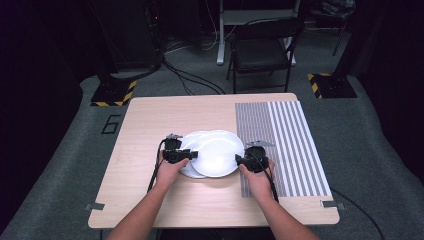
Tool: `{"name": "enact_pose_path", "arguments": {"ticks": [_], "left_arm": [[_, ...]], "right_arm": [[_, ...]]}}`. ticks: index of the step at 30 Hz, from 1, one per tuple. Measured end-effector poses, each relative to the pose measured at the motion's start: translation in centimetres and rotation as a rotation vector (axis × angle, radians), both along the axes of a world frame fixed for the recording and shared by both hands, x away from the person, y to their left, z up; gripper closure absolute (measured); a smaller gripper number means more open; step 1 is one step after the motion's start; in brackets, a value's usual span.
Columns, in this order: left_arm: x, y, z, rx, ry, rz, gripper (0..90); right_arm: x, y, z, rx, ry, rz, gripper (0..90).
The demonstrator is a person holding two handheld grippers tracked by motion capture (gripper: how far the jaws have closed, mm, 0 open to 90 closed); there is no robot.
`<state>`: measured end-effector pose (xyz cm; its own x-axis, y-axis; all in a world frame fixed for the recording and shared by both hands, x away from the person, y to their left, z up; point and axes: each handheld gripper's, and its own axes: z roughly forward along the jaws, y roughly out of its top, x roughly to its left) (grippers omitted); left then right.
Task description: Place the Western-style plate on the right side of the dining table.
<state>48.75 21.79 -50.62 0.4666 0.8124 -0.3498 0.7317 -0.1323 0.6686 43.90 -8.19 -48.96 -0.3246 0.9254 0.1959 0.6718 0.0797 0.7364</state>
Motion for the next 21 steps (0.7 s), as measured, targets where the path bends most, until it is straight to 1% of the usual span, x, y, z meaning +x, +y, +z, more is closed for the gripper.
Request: {"name": "enact_pose_path", "arguments": {"ticks": [1,3,8,9,11,12,13,15,17,18,21], "left_arm": [[0.0,-0.1,0.0,-0.008,0.002,0.000,53.9],[-0.1,-0.2,0.0,-0.014,0.000,-0.010,52.2],[-0.2,-0.5,0.0,-0.041,0.006,-0.008,50.7],[-0.3,-0.5,0.0,-0.044,0.008,-0.015,49.7],[-0.4,-0.6,0.0,-0.044,0.010,-0.013,48.7],[-0.4,-0.6,-0.1,-0.041,0.011,-0.020,48.7],[-0.4,-0.7,-0.1,-0.046,0.015,-0.017,48.6],[-0.4,-0.6,-0.2,-0.057,0.017,-0.010,49.4],[-0.4,-0.7,-0.2,-0.064,0.021,-0.013,50.6],[-0.4,-0.8,-0.2,-0.058,0.020,-0.015,50.6],[-0.5,-1.2,-0.1,-0.054,0.023,0.001,50.6]], "right_arm": [[0.0,-0.1,-0.1,-0.007,-0.002,0.003,55.3],[0.1,-0.1,-0.2,0.001,0.004,0.001,55.3],[0.1,-0.4,-0.6,0.051,0.025,-0.021,55.1],[0.1,-0.4,-0.8,0.065,0.031,-0.031,54.3],[0.1,-0.4,-0.8,0.068,0.034,-0.034,53.7],[0.0,-0.3,-0.9,0.072,0.036,-0.038,52.0],[0.0,-0.3,-0.9,0.076,0.037,-0.041,50.1],[-0.2,-0.1,-1.0,0.088,0.041,-0.064,48.2],[-0.3,0.2,-1.2,0.097,0.049,-0.059,47.6],[-0.5,0.8,-1.1,0.069,0.037,-0.064,43.2],[-0.6,1.0,-1.1,0.056,0.033,-0.078,42.6]]}}
